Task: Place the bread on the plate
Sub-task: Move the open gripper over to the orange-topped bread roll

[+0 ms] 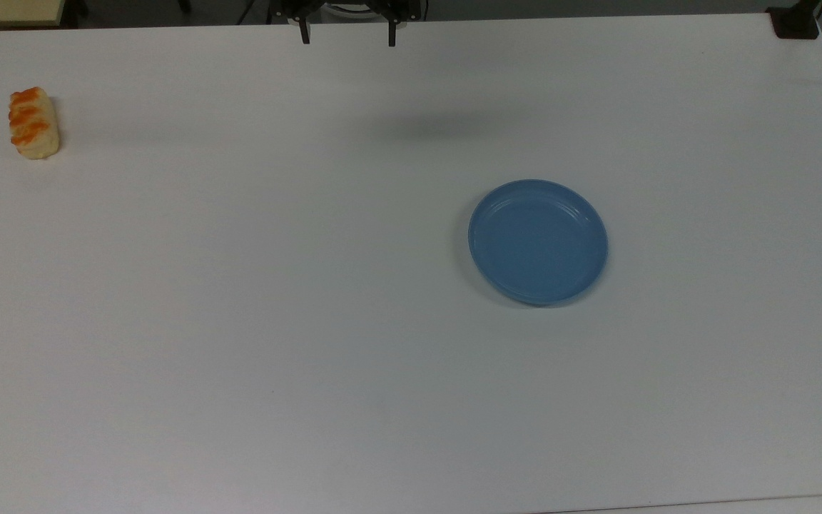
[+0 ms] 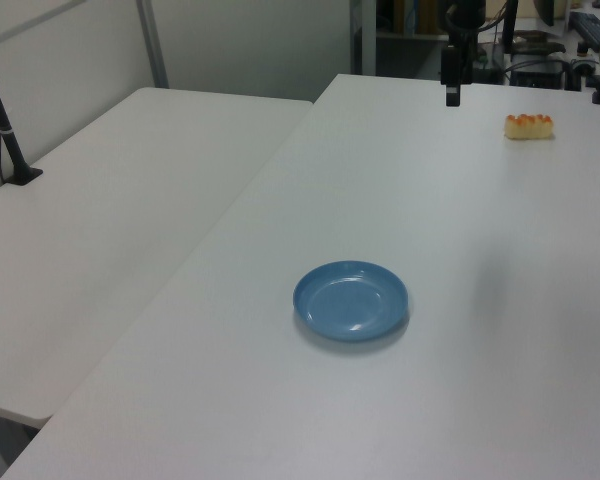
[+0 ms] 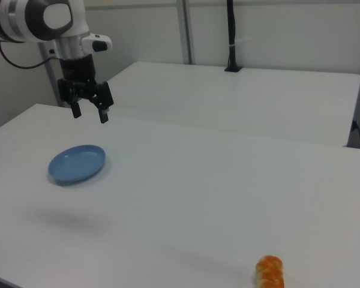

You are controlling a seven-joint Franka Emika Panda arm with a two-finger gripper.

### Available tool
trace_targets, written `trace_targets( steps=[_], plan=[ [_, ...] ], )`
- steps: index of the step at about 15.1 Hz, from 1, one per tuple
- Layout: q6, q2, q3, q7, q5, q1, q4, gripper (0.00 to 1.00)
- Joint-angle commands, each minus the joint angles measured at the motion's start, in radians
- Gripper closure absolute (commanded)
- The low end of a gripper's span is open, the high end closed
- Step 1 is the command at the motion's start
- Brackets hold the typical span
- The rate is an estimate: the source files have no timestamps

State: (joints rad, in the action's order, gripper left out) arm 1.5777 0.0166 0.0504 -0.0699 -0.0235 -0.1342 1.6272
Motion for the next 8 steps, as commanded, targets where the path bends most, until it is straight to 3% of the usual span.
trace_targets(
  steps=[1, 8],
  plan=[
    [-0.037, -0.015, 0.038, 0.01, -0.012, -0.013, -0.006, 0.0],
    [-0.053, -0.015, 0.083, 0.074, -0.001, -0.013, -0.032, 0.0]
  ],
)
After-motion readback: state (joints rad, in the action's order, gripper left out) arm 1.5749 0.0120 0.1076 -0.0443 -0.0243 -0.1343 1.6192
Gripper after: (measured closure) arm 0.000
